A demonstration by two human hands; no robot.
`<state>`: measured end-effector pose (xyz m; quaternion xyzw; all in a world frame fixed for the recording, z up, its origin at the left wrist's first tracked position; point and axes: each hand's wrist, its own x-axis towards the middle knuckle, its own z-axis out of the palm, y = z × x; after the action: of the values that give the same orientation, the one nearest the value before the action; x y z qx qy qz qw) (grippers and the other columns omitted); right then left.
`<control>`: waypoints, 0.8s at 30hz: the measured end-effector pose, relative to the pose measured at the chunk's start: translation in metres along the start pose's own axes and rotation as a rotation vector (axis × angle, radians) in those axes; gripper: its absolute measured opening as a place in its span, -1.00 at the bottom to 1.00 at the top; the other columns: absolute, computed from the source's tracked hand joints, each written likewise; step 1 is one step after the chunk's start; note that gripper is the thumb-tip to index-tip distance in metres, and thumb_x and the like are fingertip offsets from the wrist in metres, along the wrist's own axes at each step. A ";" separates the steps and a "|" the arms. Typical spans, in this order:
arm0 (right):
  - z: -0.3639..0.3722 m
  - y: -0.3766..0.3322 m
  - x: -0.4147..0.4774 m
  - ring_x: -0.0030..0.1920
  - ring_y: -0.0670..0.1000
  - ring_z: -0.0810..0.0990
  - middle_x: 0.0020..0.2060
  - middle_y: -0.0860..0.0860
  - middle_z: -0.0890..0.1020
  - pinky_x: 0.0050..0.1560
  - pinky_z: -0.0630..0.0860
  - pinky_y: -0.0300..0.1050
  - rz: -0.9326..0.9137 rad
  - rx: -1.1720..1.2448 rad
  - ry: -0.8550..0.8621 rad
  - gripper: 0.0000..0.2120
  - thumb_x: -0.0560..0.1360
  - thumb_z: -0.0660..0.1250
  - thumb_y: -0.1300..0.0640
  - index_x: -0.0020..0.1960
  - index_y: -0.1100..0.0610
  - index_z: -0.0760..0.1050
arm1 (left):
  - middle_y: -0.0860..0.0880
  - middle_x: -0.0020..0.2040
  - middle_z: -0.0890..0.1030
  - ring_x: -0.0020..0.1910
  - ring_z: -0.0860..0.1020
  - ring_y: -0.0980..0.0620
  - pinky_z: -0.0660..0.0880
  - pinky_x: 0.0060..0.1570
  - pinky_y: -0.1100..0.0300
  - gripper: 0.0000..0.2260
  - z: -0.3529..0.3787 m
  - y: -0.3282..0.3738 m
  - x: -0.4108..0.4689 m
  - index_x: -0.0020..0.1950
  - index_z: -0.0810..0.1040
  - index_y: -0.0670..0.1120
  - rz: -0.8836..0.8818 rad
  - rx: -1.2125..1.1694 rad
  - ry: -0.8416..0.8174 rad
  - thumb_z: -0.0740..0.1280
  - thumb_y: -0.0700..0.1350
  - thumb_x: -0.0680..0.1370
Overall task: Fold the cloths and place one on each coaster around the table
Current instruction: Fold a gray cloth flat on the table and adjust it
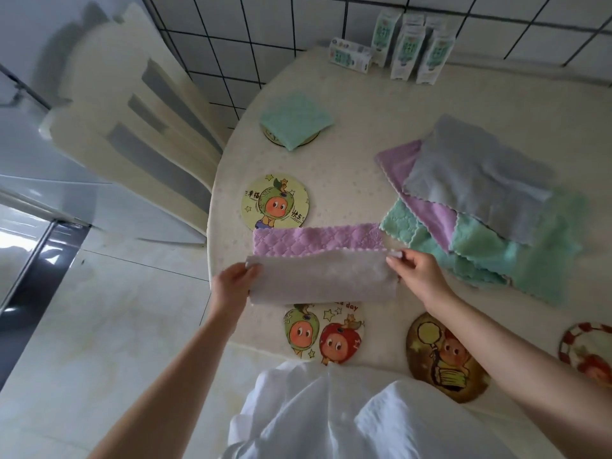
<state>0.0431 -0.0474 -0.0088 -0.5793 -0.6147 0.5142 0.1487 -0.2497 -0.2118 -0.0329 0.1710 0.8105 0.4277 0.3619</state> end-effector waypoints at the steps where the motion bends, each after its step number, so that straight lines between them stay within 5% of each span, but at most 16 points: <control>1: 0.003 -0.004 0.011 -0.25 -0.07 0.53 -0.23 -0.02 0.62 -0.21 0.46 -0.21 0.030 0.017 0.023 -0.91 0.52 0.33 0.14 0.00 0.08 0.58 | -0.09 -0.31 0.58 -0.29 0.47 -0.02 0.48 -0.23 0.05 -0.87 0.004 0.006 0.008 -0.28 0.63 -0.04 -0.026 -0.004 0.009 0.40 -0.10 0.47; 7: 0.018 -0.018 0.060 -0.26 0.01 0.52 -0.27 0.06 0.61 -0.19 0.47 -0.11 0.141 -0.029 0.044 -0.91 0.51 0.34 0.14 -0.12 0.15 0.57 | -0.21 -0.22 0.64 -0.26 0.50 -0.05 0.51 -0.20 0.02 -0.82 0.019 0.029 0.043 -0.32 0.58 0.01 -0.059 0.104 0.062 0.37 -0.10 0.49; 14: 0.021 -0.012 0.085 -0.30 0.05 0.55 -0.30 0.12 0.65 -0.15 0.54 -0.02 0.195 -0.138 0.060 -0.80 0.45 0.42 0.09 -0.19 0.25 0.57 | -0.11 -0.25 0.67 -0.17 0.64 -0.22 0.61 -0.14 -0.17 -0.80 0.021 0.031 0.059 -0.36 0.58 0.07 -0.135 0.195 0.071 0.40 -0.07 0.48; 19: 0.024 -0.012 0.090 -0.34 0.06 0.54 -0.31 0.20 0.65 -0.17 0.55 -0.01 0.194 -0.229 0.092 -0.71 0.44 0.42 0.07 -0.20 0.33 0.58 | -0.06 -0.26 0.66 -0.19 0.64 -0.15 0.62 -0.14 -0.03 -0.89 0.024 0.029 0.061 -0.22 0.63 0.00 -0.136 0.260 0.082 0.39 -0.03 0.49; 24: 0.025 -0.012 0.094 -0.42 0.04 0.47 -0.43 0.21 0.57 -0.31 0.44 -0.10 0.189 -0.272 0.100 -0.64 0.44 0.40 0.04 -0.27 0.36 0.54 | -0.05 -0.27 0.66 -0.25 0.63 -0.08 0.59 -0.21 0.09 -0.77 0.024 0.025 0.068 -0.13 0.67 -0.08 -0.147 0.326 0.100 0.33 0.04 0.52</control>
<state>-0.0102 0.0244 -0.0483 -0.6742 -0.6132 0.4085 0.0504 -0.2794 -0.1440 -0.0508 0.1462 0.8963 0.2708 0.3191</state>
